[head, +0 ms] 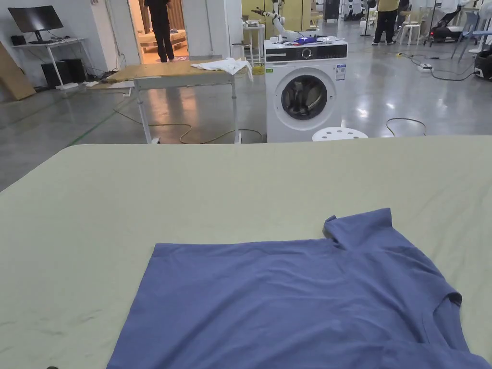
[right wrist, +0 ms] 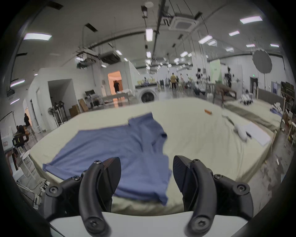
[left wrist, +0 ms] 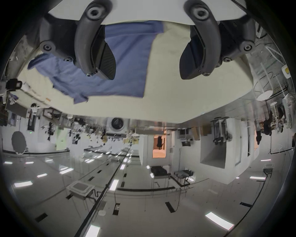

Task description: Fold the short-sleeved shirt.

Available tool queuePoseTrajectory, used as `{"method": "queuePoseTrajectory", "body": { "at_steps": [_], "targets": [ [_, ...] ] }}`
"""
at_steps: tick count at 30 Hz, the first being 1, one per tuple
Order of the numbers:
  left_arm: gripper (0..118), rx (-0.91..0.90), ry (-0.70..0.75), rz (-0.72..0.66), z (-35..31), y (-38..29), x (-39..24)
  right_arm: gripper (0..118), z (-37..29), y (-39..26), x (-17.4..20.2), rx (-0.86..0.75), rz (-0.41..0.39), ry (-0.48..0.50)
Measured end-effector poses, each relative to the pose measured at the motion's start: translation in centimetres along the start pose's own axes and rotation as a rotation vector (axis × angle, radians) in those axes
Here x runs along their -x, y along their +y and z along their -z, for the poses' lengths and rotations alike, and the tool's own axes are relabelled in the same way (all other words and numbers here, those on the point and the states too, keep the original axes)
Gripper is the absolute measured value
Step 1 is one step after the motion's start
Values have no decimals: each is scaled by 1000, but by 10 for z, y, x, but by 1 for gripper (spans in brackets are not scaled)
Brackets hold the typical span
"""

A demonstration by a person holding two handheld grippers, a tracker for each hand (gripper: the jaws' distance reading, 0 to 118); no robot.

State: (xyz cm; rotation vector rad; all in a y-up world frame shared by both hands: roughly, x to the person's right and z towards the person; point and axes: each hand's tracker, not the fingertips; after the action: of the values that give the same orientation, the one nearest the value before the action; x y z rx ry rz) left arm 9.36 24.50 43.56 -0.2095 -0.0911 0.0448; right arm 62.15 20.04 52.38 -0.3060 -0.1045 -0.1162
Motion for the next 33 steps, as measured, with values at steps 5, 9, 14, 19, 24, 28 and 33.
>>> {"method": "queuePoseTrajectory", "body": {
  "at_steps": [5, 9, 14, 19, 24, 28, 33],
  "targets": [
    [67, -126, -46, 57, -22, 24, -34, 68, -5, 28, 30, -118, -83, 27],
    [17, -128, -67, 59, -26, 24, -45, 22, -1, 30, 45, -115, 17, 110],
    [0, -111, -114, 62, -24, 18, -48, 1, 10, 18, 53, -56, 18, 85],
    [0, -85, -121, 80, -23, 16, -43, 1, 10, 18, 54, -56, -9, 97],
    [0, 52, -88, 39, -9, 1, -22, 1, 11, 14, 52, -52, -17, 93],
    [1, 243, -85, 19, 16, -50, 20, 1, 11, 4, 46, -6, -10, 80],
    [65, 365, -48, -99, 46, -97, 50, 1, 12, -5, 38, 19, 62, 82]
  ]
}}
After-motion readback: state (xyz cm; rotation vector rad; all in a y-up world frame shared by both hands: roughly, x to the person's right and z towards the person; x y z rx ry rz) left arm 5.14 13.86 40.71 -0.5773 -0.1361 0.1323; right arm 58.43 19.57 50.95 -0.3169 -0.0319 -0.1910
